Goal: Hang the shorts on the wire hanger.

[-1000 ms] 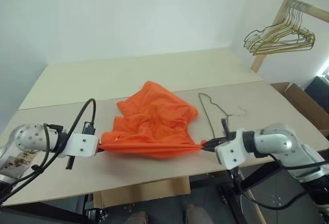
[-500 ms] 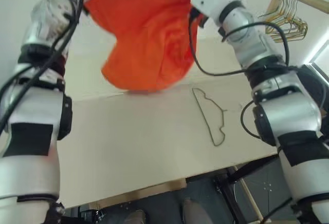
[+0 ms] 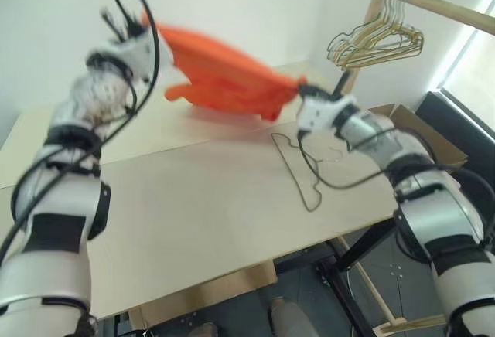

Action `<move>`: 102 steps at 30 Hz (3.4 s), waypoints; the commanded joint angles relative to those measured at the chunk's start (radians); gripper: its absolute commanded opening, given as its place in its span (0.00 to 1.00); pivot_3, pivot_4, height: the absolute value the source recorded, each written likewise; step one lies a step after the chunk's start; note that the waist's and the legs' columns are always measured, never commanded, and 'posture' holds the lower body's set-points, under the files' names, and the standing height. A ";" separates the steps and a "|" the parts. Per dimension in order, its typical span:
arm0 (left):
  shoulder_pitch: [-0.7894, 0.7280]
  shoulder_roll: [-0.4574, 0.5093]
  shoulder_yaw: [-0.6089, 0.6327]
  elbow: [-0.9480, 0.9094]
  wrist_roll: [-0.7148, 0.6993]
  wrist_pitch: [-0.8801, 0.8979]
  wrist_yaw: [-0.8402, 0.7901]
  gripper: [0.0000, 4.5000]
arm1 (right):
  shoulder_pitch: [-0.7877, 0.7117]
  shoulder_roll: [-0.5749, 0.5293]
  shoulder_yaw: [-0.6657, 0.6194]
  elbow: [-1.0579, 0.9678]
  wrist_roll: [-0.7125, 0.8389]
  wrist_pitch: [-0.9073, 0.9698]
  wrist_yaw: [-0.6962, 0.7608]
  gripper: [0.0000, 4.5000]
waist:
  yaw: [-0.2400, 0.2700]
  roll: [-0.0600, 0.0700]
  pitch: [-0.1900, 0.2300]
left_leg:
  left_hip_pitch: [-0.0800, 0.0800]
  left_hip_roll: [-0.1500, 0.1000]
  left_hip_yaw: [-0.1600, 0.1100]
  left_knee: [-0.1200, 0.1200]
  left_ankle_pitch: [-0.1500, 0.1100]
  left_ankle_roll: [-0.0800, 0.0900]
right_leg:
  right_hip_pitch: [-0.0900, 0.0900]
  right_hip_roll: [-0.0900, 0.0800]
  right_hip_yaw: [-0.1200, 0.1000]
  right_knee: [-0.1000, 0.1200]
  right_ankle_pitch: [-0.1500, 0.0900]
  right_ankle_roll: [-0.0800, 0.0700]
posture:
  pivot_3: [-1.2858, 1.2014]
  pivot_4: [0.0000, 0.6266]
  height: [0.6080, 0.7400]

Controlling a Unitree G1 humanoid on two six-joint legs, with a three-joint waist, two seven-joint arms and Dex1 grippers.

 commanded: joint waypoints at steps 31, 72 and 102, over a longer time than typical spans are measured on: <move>1.743 0.339 0.723 -1.795 -0.370 0.731 -0.998 0.05 | 0.386 -0.194 0.054 -0.540 -0.181 -0.166 0.179 0.05 | 0.078 0.004 0.004 | 0.027 0.014 0.006 -0.001 -0.012 0.000 | 0.023 0.018 0.013 -0.008 -0.001 -0.005 | 0.45 0.08 1.00; 0.933 0.241 0.511 -1.494 -0.985 0.885 -0.962 0.67 | 0.550 -0.113 -0.244 -1.066 0.707 1.938 0.441 0.96 | 0.129 0.006 0.007 | 0.012 0.027 0.012 0.001 -0.015 -0.001 | 0.013 0.026 0.013 -0.019 0.007 -0.011 | 0.44 0.06 1.00; 0.799 0.186 0.431 -1.440 -0.970 0.959 -0.873 0.67 | 0.651 -0.069 -0.482 -1.393 0.675 1.858 0.294 0.02 | 0.145 0.007 0.007 | 0.011 0.029 0.011 0.001 -0.015 -0.001 | 0.012 0.029 0.012 -0.020 0.007 -0.011 | 0.43 0.05 1.00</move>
